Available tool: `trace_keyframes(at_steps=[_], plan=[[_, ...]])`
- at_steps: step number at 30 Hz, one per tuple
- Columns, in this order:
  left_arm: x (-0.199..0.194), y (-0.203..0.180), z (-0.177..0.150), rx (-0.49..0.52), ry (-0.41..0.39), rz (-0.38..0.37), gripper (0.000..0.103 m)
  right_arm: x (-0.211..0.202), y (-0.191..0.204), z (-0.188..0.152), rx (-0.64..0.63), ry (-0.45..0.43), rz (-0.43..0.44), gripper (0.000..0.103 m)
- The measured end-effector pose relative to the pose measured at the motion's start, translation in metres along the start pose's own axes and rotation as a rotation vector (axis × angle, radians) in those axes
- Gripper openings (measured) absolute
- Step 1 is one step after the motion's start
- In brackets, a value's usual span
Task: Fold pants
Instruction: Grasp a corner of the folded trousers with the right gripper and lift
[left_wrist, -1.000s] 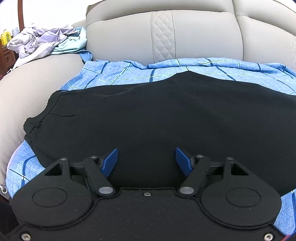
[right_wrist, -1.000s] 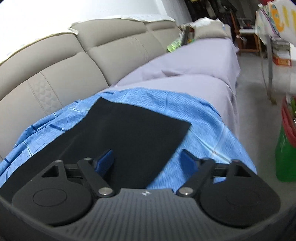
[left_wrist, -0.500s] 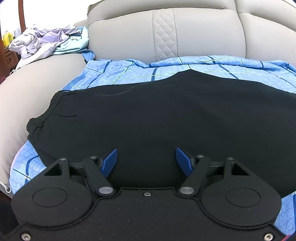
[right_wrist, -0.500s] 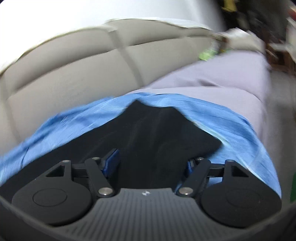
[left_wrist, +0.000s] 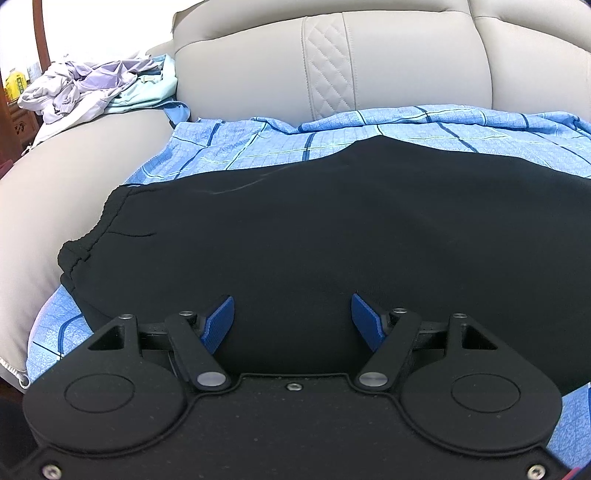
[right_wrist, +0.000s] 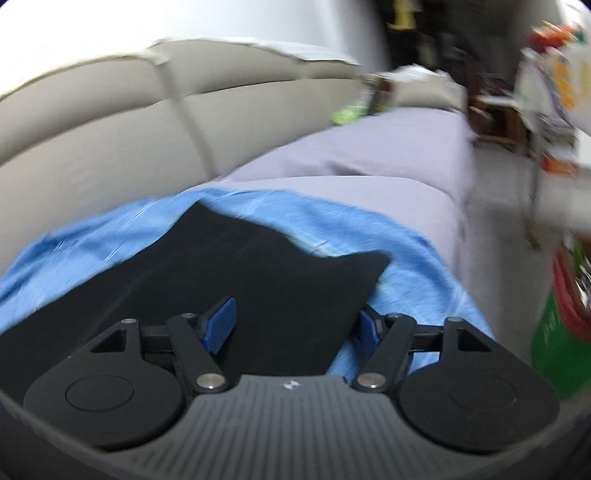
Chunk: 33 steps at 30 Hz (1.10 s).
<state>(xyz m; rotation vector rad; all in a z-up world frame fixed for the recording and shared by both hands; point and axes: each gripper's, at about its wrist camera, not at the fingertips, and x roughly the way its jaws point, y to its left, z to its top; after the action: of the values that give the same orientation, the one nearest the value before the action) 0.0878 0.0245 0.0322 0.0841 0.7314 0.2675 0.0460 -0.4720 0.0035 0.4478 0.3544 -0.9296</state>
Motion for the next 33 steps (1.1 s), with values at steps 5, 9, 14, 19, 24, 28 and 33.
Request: trace_keyframes(at_steps=[5,9,14,19,24,28,33], plan=[[-0.001,0.0,0.0,-0.003,-0.001,0.002,0.07,-0.003,0.02,0.003,-0.099,0.002,0.155,0.022],[-0.001,0.001,0.0,-0.004,0.003,-0.001,0.07,-0.038,0.071,-0.028,-0.501,-0.114,0.285,0.03],[0.0,0.004,-0.001,-0.011,0.001,-0.007,0.07,-0.048,0.083,-0.045,-0.609,-0.143,0.299,0.038],[0.0,0.005,-0.002,-0.016,-0.003,-0.009,0.071,-0.045,0.075,-0.043,-0.572,-0.143,0.221,0.064],[0.0,0.008,-0.003,-0.018,-0.003,-0.018,0.071,-0.032,0.066,-0.033,-0.468,-0.096,0.218,0.071],[0.0,0.01,-0.004,-0.023,-0.006,-0.025,0.072,-0.014,0.044,-0.018,-0.255,-0.016,0.243,0.075],[0.0,0.011,-0.005,-0.023,-0.013,-0.026,0.072,-0.028,0.043,-0.02,-0.28,-0.054,0.298,0.027]])
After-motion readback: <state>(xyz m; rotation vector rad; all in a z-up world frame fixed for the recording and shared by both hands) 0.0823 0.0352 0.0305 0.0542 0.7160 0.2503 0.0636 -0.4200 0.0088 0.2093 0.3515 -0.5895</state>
